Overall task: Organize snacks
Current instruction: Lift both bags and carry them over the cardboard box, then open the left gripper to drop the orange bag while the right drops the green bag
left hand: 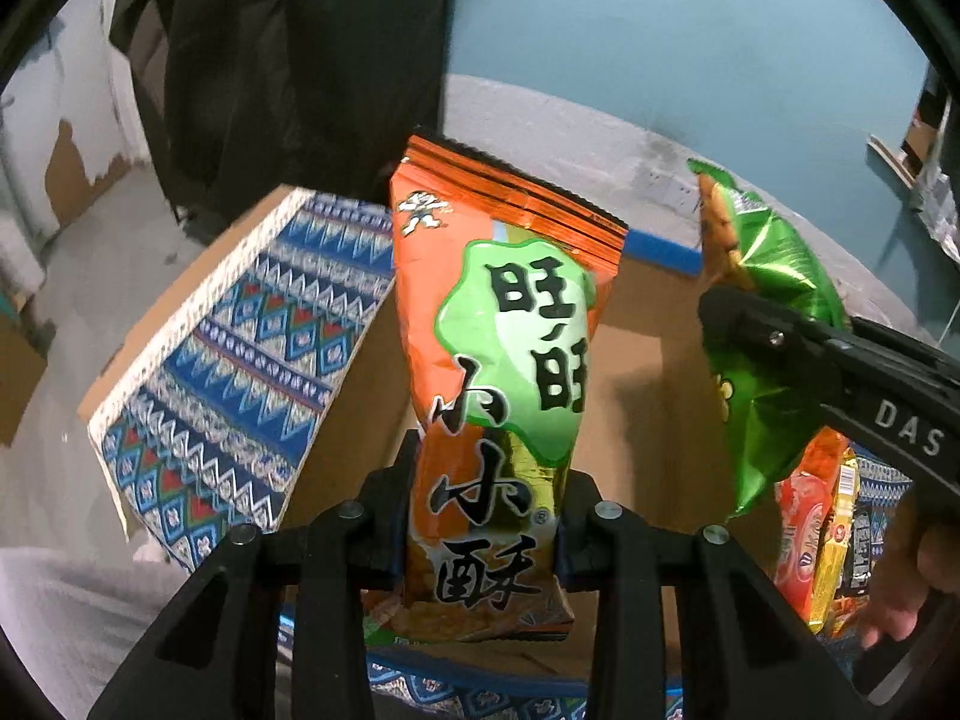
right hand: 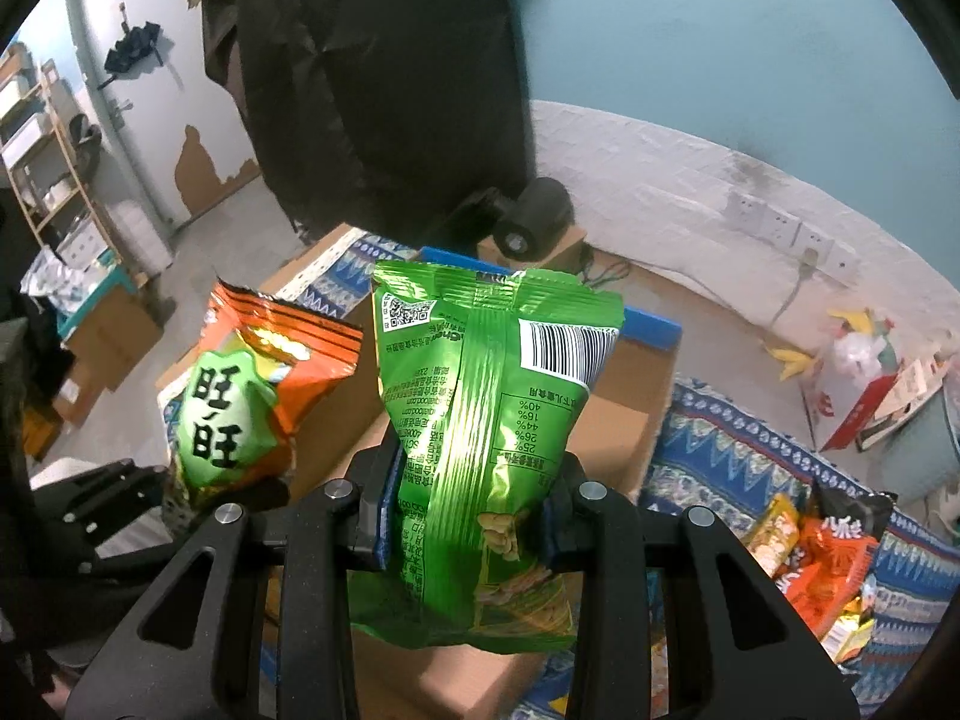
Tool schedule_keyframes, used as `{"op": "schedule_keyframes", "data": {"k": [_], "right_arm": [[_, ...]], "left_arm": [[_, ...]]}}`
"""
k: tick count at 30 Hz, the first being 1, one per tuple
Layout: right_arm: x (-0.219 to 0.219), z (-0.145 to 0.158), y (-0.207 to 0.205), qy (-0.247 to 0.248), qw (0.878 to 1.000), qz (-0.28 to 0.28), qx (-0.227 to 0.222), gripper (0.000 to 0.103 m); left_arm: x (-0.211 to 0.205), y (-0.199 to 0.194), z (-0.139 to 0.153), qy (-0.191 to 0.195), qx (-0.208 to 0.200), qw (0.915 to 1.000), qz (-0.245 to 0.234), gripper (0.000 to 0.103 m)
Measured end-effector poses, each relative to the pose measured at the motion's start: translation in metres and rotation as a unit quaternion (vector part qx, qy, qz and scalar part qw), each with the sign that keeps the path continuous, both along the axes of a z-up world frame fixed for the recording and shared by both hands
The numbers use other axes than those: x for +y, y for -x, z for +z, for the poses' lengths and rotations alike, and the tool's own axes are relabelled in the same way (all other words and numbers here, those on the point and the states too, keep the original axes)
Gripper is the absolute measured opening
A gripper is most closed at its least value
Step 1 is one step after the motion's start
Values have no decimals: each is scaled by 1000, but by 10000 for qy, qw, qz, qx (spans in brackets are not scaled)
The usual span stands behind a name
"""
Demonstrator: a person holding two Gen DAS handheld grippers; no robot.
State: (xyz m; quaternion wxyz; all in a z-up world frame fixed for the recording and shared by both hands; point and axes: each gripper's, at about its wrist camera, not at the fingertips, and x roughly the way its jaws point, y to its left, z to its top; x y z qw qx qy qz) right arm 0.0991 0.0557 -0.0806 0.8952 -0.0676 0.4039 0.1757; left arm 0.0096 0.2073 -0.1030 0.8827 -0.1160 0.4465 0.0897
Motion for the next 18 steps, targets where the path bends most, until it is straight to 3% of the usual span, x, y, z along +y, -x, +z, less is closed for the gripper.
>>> {"op": "schedule_keyframes", "data": {"k": [5, 11, 18], "right_arm": [[5, -8, -3, 31, 9999, 40, 112, 34], [4, -14, -5, 54, 9997, 68, 207, 34], [2, -14, -5, -9, 9996, 88, 276, 34]], "left_arm": [[4, -2, -10, 56, 248, 9996, 74, 41], [6, 4, 1, -142, 109, 9996, 237, 61], [11, 8, 11, -243, -41, 9991, 345, 62]]}}
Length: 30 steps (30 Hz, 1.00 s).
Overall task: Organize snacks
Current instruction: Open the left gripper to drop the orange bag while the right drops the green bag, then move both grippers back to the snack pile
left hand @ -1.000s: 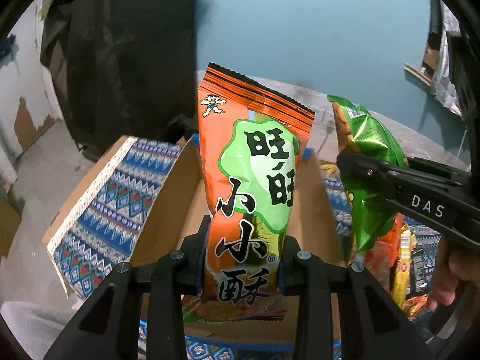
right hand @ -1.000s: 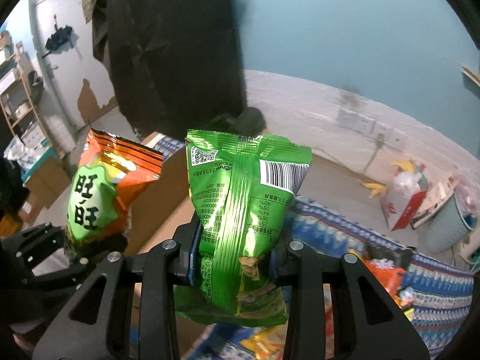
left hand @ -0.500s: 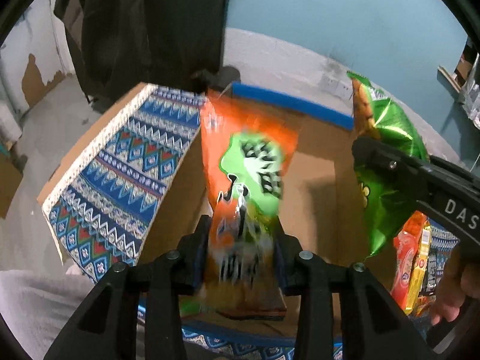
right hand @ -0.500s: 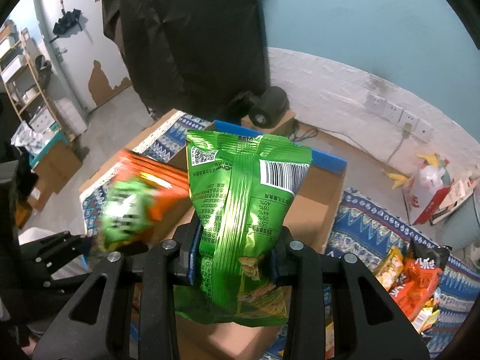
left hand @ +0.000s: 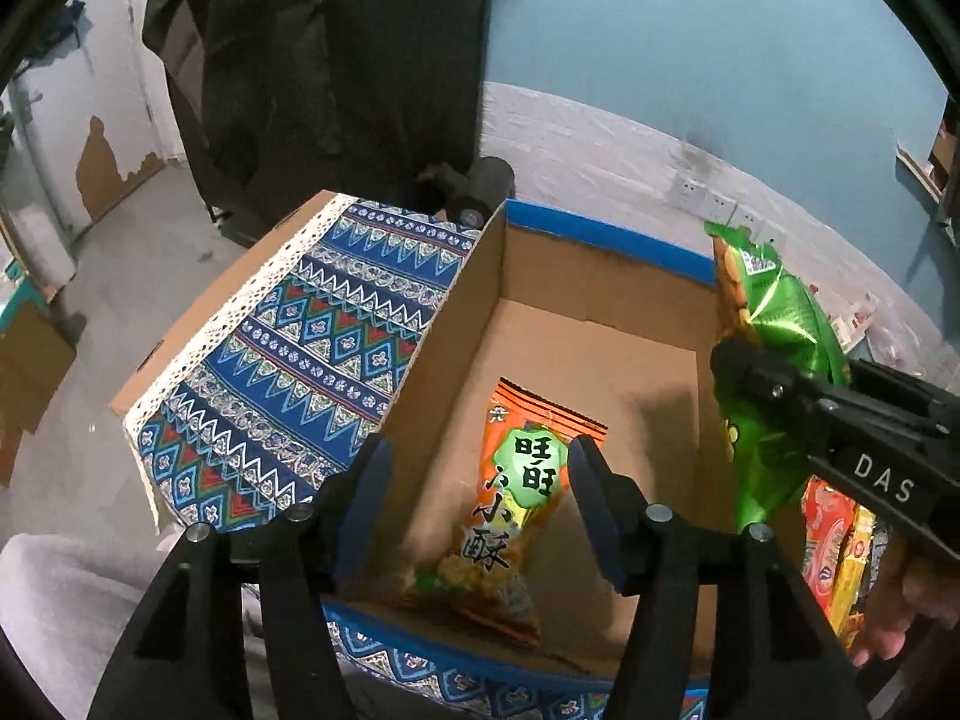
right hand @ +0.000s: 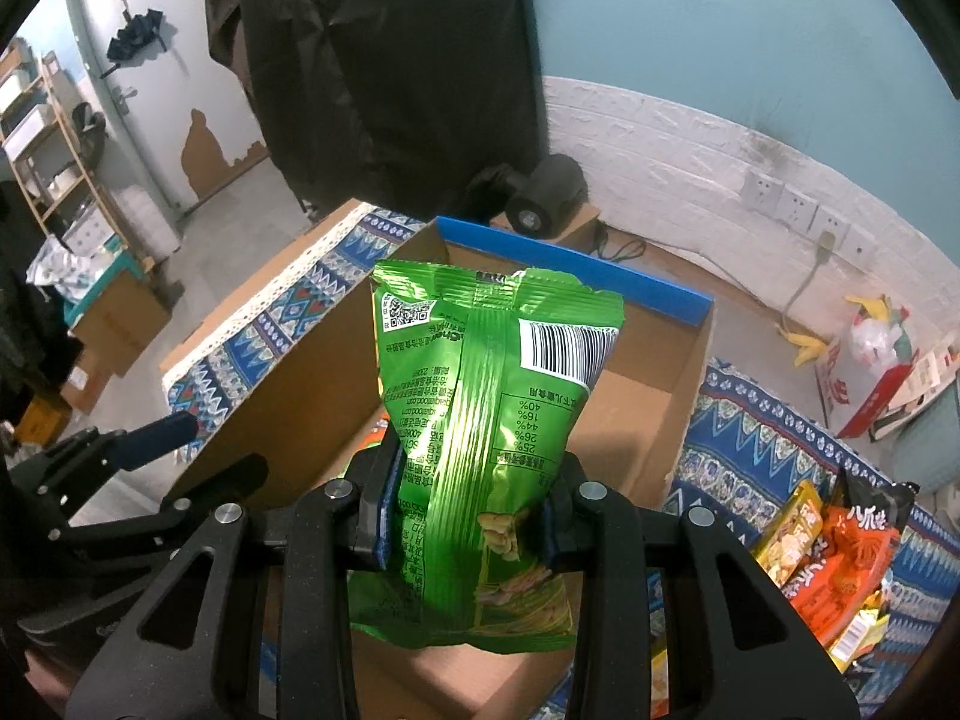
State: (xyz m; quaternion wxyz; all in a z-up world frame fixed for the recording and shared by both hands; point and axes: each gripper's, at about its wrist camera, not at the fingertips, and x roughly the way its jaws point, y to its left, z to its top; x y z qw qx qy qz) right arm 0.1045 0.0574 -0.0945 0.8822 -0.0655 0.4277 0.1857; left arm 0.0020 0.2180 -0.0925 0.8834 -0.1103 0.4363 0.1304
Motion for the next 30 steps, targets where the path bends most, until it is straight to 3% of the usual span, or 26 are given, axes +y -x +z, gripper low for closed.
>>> {"op": "schedule_keyframes", "data": {"k": [4, 7, 16, 30], "right_arm": [[-5, -1, -2, -151, 9998, 9, 156, 37], [-11, -2, 0, -155, 9997, -36, 164, 54], [-44, 17, 18, -55, 9993, -352, -59, 63], [-127, 25, 45, 158, 9944, -1044, 1, 64]], "left_arm": [[-3, 0, 2, 45, -39, 10000, -60, 63], [-8, -2, 3, 2, -61, 9999, -125, 63], [-35, -10, 8, 89, -158, 9987, -471, 63], [-107, -16, 15, 150, -189, 9905, -1355, 64]]}}
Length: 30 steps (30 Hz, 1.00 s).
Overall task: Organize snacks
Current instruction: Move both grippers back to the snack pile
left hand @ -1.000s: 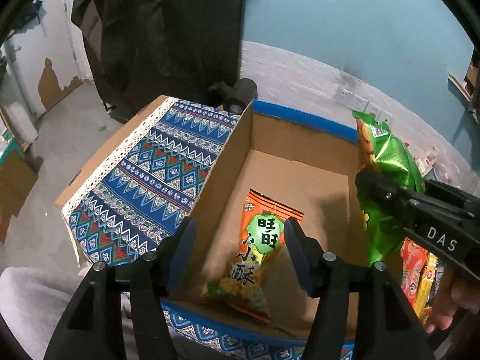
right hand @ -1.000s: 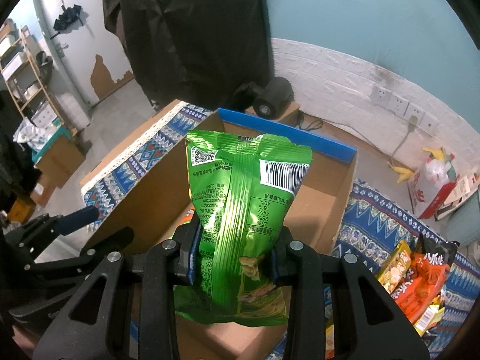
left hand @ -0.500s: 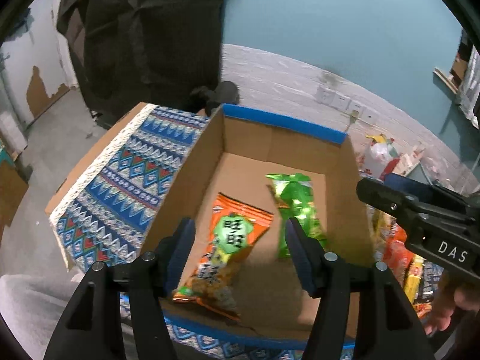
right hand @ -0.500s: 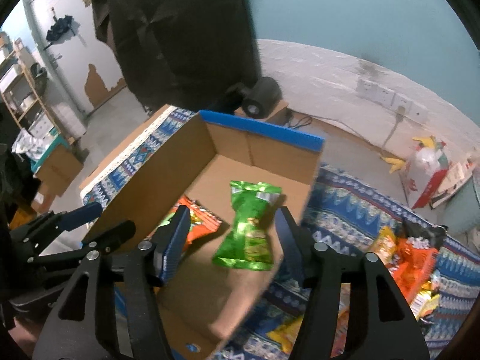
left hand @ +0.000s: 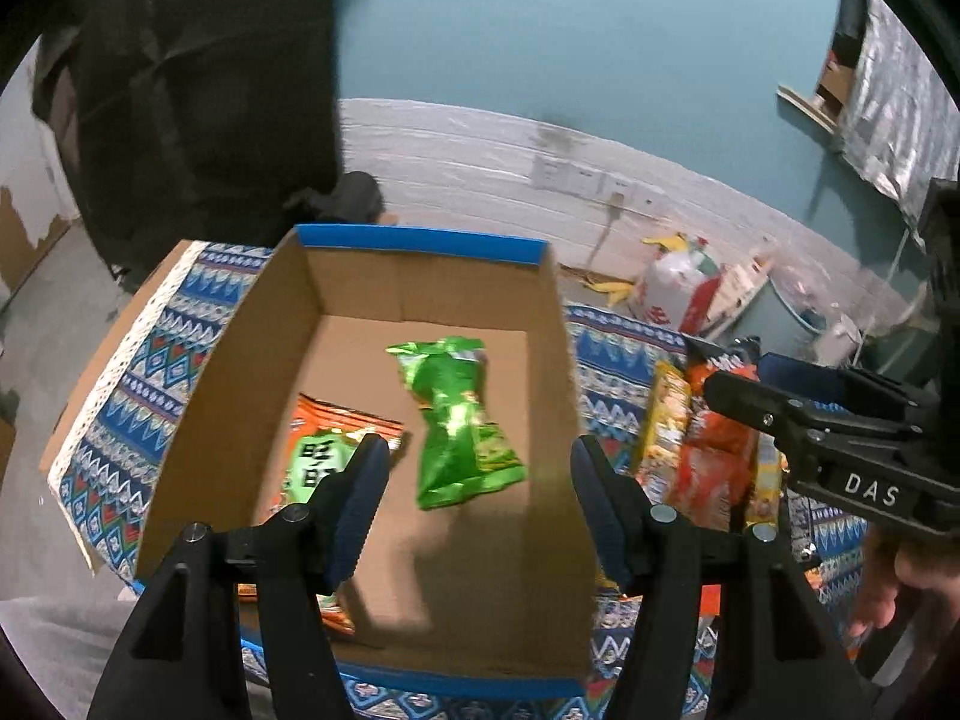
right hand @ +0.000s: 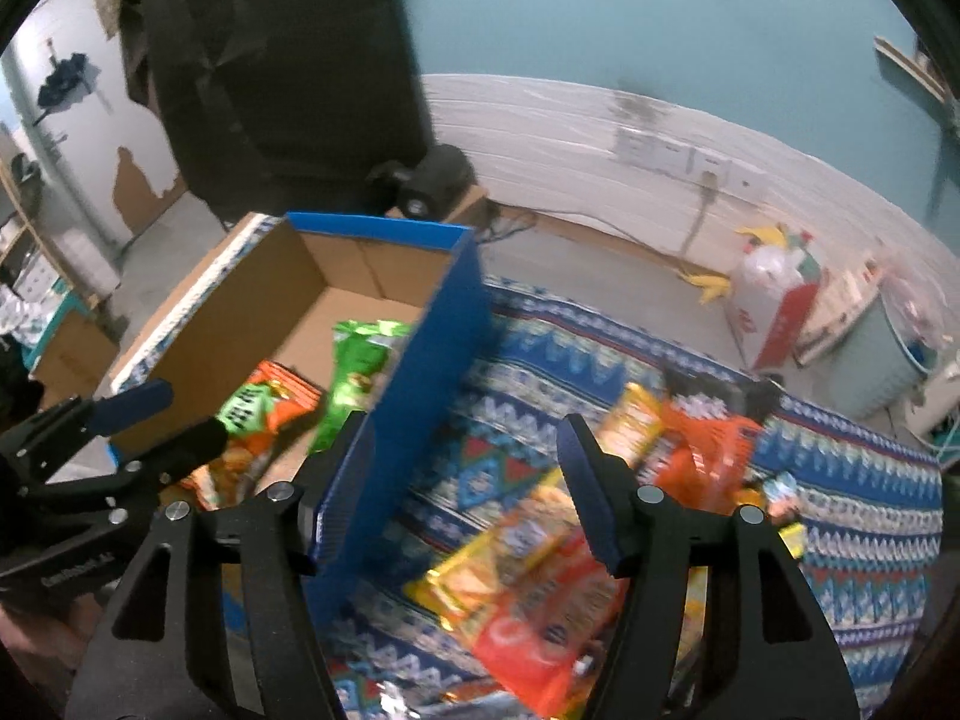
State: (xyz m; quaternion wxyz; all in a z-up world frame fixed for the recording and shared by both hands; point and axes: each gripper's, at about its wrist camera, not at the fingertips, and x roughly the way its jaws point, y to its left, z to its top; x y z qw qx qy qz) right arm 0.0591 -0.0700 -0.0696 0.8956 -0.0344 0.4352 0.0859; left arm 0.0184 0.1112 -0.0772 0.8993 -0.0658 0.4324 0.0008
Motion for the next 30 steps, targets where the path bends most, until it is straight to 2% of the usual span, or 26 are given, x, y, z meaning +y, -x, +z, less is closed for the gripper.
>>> {"op": "schedule_keyframes", "data": {"k": [8, 16, 23, 30], "right_arm": [[-55, -3, 24, 41, 9989, -456, 68, 64], [-108, -8, 47, 55, 9958, -900, 172, 64], [-152, -19, 63, 51, 9916, -1255, 306, 64], [-181, -41, 76, -43, 9875, -1456, 601, 64]], "left_arm": [[-43, -2, -2, -207, 77, 9986, -488, 65], [-99, -10, -15, -516, 262, 9930, -1034, 66], [-130, -15, -24, -611, 310, 9889, -1317, 66], [-144, -28, -38, -604, 429, 9877, -1380, 67]]}}
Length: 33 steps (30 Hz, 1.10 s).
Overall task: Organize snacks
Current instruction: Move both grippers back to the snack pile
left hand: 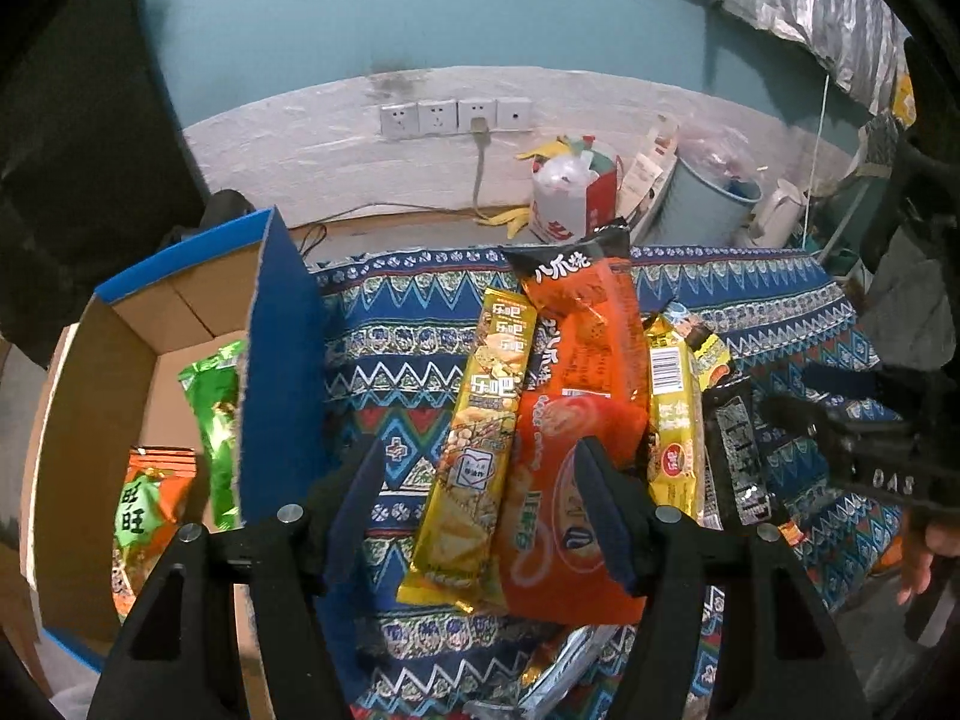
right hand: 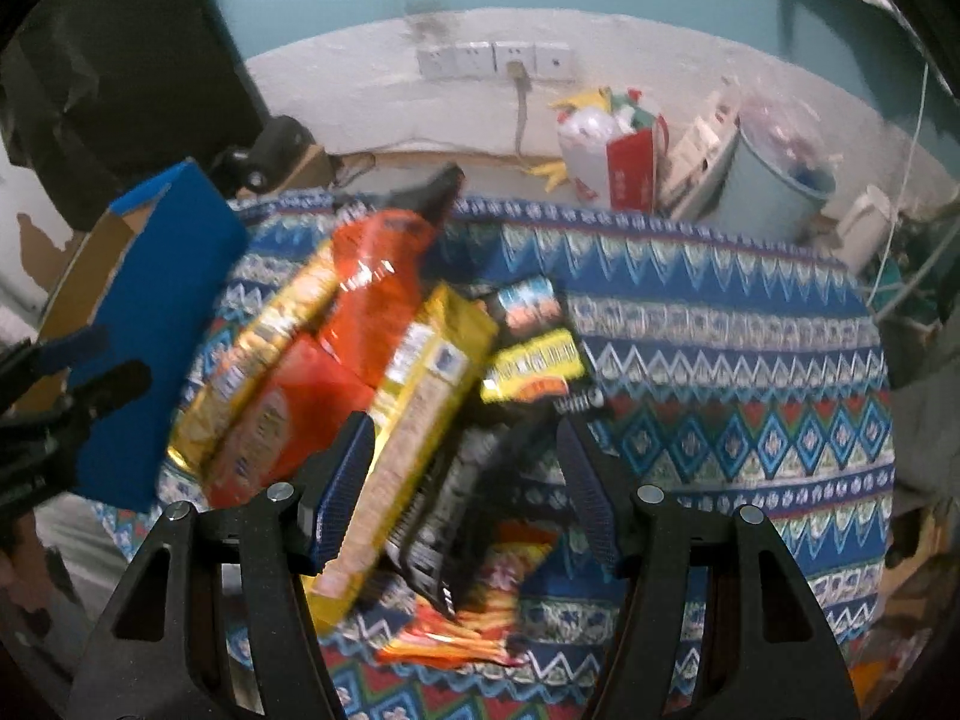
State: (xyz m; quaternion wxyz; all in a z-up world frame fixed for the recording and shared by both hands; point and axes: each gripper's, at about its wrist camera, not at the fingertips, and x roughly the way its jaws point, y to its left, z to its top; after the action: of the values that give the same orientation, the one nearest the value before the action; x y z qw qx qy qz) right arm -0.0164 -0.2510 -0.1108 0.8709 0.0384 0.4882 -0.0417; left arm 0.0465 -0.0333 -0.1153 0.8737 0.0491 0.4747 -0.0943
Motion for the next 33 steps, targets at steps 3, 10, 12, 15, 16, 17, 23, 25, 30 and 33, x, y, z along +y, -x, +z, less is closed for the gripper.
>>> {"op": "schedule_keyframes", "data": {"k": [3, 10, 12, 15, 16, 17, 23, 25, 30, 33], "right_arm": [[-5, -13, 4, -32, 9998, -36, 190, 64], [-10, -44, 1, -86, 9980, -64, 629, 64], [-12, -51, -2, -91, 9976, -66, 684, 64], [-13, -61, -6, -195, 9970, -18, 745, 64], [-12, -64, -8, -225, 9968, 2, 768, 64], [-10, -65, -9, -230, 9966, 19, 786, 64], [-4, -74, -19, -119, 9963, 68, 849, 63], [-3, -78, -22, -114, 9956, 67, 927, 63], [-8, -88, -27, -278, 9940, -25, 1062, 63], [-7, -89, -27, -319, 9941, 16, 1040, 60]], "left_arm": [[-5, -7, -12, -97, 106, 9999, -3, 67], [-13, -19, -33, -146, 284, 9995, -68, 67], [-13, -21, -38, -233, 299, 9992, -82, 67], [-6, -22, -42, -180, 366, 9992, -17, 67], [-3, -23, -44, -147, 390, 9991, 12, 67], [1, -24, -45, -118, 418, 9990, 47, 67], [17, -29, -55, -20, 535, 9984, 162, 67], [16, -29, -58, 28, 595, 9982, 94, 67], [3, -33, -65, -138, 614, 9979, -135, 70], [2, -41, -73, -131, 737, 9972, -93, 72]]}}
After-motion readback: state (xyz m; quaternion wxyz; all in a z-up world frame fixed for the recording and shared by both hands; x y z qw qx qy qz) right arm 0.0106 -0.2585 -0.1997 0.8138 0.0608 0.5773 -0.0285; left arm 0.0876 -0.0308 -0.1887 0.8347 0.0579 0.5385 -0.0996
